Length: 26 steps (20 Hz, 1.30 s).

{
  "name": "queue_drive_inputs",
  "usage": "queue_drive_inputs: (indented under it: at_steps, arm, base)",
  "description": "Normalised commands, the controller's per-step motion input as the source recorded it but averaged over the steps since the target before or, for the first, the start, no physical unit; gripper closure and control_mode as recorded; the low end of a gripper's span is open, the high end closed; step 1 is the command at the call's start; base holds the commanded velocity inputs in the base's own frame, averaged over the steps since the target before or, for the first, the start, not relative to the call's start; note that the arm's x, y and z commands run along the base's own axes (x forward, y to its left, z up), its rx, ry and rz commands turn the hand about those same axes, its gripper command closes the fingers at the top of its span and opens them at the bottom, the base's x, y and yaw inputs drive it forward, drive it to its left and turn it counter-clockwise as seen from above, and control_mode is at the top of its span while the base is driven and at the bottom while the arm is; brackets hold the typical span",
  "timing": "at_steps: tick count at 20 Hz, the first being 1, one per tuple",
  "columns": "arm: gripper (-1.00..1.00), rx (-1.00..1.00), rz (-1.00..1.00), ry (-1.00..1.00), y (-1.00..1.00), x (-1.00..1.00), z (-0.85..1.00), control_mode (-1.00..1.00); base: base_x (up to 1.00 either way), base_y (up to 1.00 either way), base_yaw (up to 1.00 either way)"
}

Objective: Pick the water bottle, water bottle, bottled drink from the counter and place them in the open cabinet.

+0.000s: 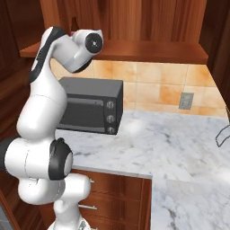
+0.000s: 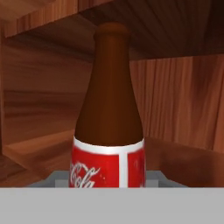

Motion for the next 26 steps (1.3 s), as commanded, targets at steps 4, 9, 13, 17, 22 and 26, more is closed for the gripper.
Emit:
queue_drive_inputs:
  at_steps: [4, 9, 13, 17, 22, 26]
  arm:
    - [1.00, 0.00, 0.00, 0.01, 0.07, 0.31, -0.08, -1.00]
    - [1.00, 0.00, 0.00, 0.00, 0.05, 0.28, -0.08, -1.00]
    - [1.00, 0.00, 0.00, 0.00, 0.02, 0.38, -0.14, -1.00]
    - [1.00, 0.00, 0.00, 0.00, 0.00, 0.47, -0.14, -1.00]
    - [1.00, 0.00, 0.00, 0.00, 0.00, 0.48, -0.10, -1.00]
    - [1.00, 0.00, 0.00, 0.00, 0.00, 0.45, -0.07, -1.00]
  base:
    - [0.00, 0.00, 0.00]
    - [0.00, 0.00, 0.00]
    - [0.00, 0.00, 0.00]
    - [0.00, 0.00, 0.00]
    - [0.00, 0.00, 0.00]
    - [0.00, 0.00, 0.00]
